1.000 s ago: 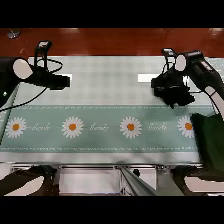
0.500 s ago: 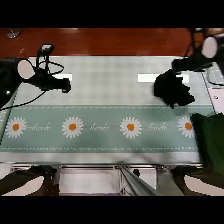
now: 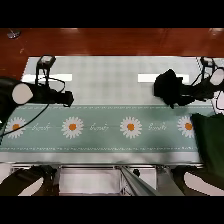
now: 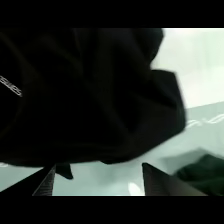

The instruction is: Fold the shirts.

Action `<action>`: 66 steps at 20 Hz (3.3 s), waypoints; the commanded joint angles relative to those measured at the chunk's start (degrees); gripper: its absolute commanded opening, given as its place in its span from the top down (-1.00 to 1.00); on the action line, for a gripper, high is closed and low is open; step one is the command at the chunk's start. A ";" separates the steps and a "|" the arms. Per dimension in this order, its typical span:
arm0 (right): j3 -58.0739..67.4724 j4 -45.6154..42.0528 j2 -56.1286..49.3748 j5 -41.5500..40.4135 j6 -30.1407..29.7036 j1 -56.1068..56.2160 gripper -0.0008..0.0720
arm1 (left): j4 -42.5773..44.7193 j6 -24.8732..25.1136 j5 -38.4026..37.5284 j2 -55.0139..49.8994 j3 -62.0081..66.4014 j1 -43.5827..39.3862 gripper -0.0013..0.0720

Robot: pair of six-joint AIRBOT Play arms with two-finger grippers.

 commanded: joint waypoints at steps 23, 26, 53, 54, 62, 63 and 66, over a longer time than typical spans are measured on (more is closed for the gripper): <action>45.86 17.97 2.40 9.35 -12.85 -0.55 0.92 | -0.83 -3.15 -3.93 21.38 -8.39 3.41 -0.95; 50.29 18.03 7.17 11.04 -14.40 3.04 0.92 | -3.96 -3.15 -3.85 26.84 -13.49 3.15 -0.96; 16.92 34.03 -6.29 11.85 -16.94 22.14 -0.73 | -7.93 -3.08 0.11 17.20 -17.42 4.26 -0.95; 16.52 31.54 -3.45 13.27 -16.92 16.24 -0.73 | -7.96 -3.10 0.07 16.31 -17.44 5.31 -0.95; -21.99 42.36 17.18 7.32 -25.40 -12.28 -0.72 | -50.31 21.79 13.73 0.76 -19.21 10.80 -0.95; -25.73 44.63 18.05 6.69 -25.88 -11.13 -0.72 | -55.21 26.38 15.43 -1.95 -19.21 10.78 -0.95; -32.20 49.57 18.12 3.41 -25.73 -4.17 -0.72 | -66.88 40.13 17.73 -8.87 -19.15 10.78 -0.95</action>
